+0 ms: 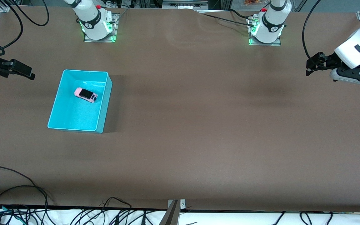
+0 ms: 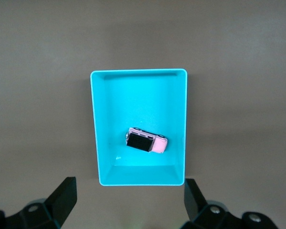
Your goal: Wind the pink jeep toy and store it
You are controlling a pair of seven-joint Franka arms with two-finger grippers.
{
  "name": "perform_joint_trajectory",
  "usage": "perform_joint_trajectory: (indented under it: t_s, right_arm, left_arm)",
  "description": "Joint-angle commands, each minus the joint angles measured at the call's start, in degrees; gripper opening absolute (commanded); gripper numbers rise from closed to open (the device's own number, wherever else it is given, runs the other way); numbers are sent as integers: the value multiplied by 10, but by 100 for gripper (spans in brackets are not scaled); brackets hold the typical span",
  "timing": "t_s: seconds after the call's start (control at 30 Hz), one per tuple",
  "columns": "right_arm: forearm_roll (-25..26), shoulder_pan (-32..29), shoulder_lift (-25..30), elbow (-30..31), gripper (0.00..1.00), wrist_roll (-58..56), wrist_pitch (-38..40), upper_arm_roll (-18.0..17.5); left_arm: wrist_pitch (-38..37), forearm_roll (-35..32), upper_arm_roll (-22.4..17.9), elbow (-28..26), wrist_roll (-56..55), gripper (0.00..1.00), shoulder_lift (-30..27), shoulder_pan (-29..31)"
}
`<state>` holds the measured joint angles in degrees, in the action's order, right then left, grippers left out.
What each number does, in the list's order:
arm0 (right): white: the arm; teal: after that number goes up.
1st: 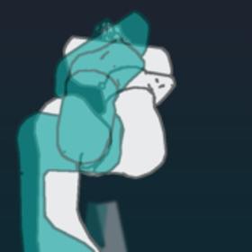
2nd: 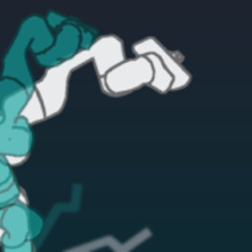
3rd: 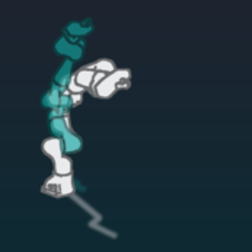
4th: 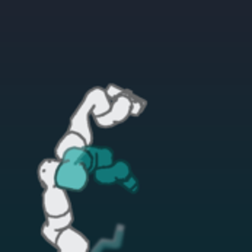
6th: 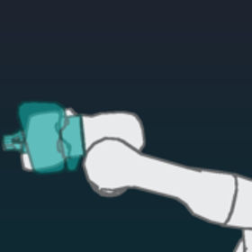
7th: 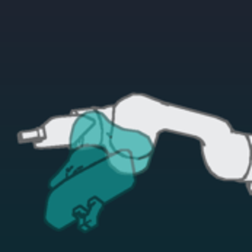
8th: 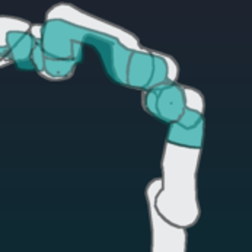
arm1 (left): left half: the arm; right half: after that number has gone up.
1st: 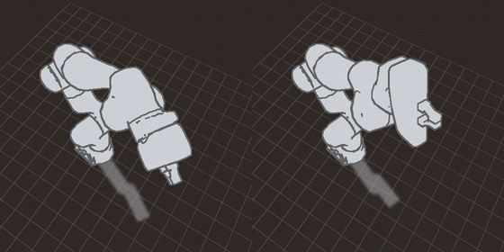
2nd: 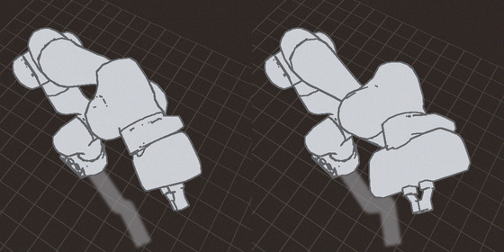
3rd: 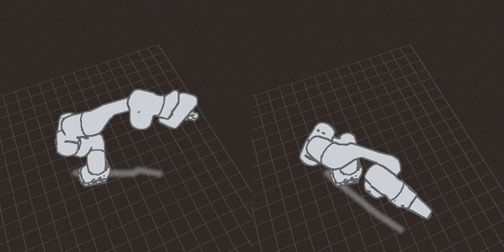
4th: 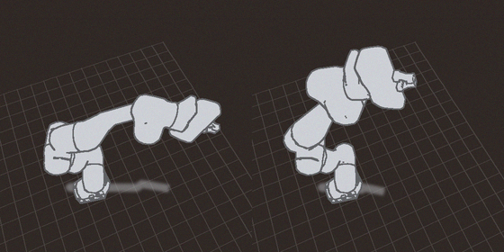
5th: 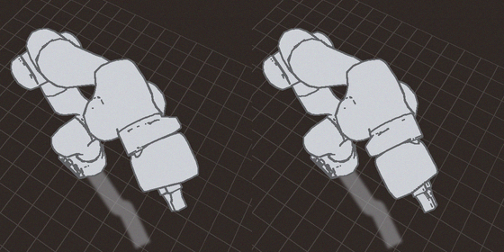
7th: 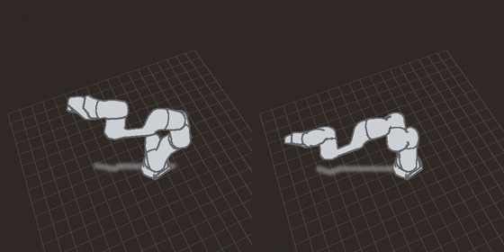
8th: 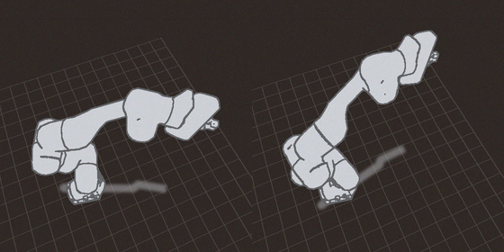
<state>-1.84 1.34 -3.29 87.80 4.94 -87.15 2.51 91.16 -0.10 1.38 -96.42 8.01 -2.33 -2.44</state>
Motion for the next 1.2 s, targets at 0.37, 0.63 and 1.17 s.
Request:
perform_joint_trajectory:
  t_s: [0.37,0.63,1.17]
  right_arm:
    - [28,-11,13,17,100,-30,-21,-25]
    - [26,-8,9,15,100,-29,-20,-24]
    - [-12,-6,10,18,100,-25,-22,-26]
  left_arm:
    - [-11,-11,-1,22,-8,100,11,-5]
    - [-11,-11,-1,22,-8,100,11,-5]
    - [-11,-11,-1,22,-8,100,11,-5]
